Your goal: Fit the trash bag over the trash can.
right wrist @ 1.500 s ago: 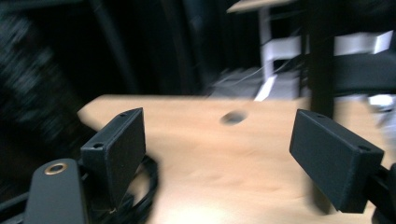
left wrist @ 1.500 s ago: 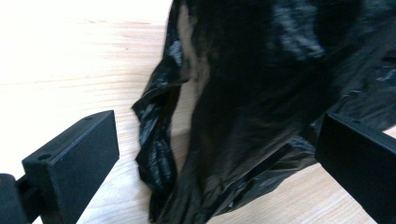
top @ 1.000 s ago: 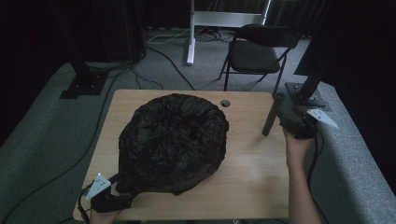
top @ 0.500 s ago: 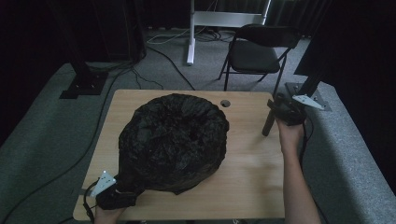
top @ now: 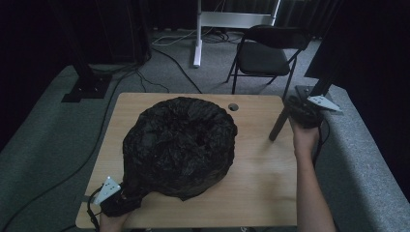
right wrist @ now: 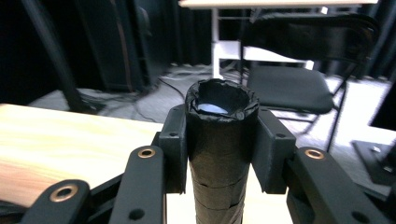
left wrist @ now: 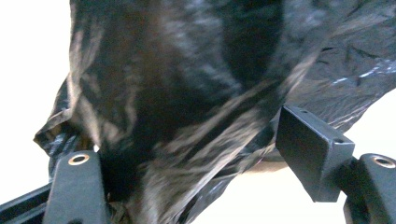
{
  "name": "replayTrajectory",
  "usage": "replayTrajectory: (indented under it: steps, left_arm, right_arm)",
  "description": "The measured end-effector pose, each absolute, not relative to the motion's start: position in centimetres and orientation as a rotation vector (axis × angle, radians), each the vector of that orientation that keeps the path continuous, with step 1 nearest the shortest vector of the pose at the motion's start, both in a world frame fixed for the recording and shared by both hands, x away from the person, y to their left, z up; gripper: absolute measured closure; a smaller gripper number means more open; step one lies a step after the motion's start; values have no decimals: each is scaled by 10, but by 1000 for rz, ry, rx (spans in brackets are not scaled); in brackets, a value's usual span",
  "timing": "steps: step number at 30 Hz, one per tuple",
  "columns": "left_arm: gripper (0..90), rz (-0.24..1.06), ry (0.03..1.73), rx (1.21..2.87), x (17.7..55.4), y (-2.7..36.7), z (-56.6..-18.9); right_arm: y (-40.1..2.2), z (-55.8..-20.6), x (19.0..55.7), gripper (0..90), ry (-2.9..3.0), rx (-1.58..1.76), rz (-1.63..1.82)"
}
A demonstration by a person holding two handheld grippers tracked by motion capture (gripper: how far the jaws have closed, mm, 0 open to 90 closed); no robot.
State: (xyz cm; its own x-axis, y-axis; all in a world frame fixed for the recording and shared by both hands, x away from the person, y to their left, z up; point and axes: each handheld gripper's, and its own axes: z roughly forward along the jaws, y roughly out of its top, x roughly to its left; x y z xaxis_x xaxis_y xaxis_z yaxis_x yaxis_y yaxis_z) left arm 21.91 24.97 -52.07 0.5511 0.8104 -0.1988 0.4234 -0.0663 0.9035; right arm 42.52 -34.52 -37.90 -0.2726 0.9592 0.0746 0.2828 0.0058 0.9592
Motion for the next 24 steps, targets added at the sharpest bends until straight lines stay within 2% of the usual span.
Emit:
replayTrajectory:
  steps: [1, 9, 12, 18, 24]
  left_arm:
    - [410, 441, 1041, 1688, 219, 249, -521]
    - [640, 431, 1054, 1722, 221, 247, -522]
    - [756, 431, 1049, 1740, 221, 245, -522]
    - [837, 403, 1028, 1759, 222, 241, -523]
    - [837, 395, 1008, 1790, 222, 235, -524]
  right_arm:
    - [-344, -375, 422, 612, 1619, 1283, 1309]
    - [-330, -328, 391, 614, 1618, 1122, 1502]
    - [-321, -310, 377, 615, 1623, 1043, 1575]
    - [-297, -267, 345, 618, 1624, 818, 1712]
    - [-270, -218, 307, 619, 1565, 556, 1904]
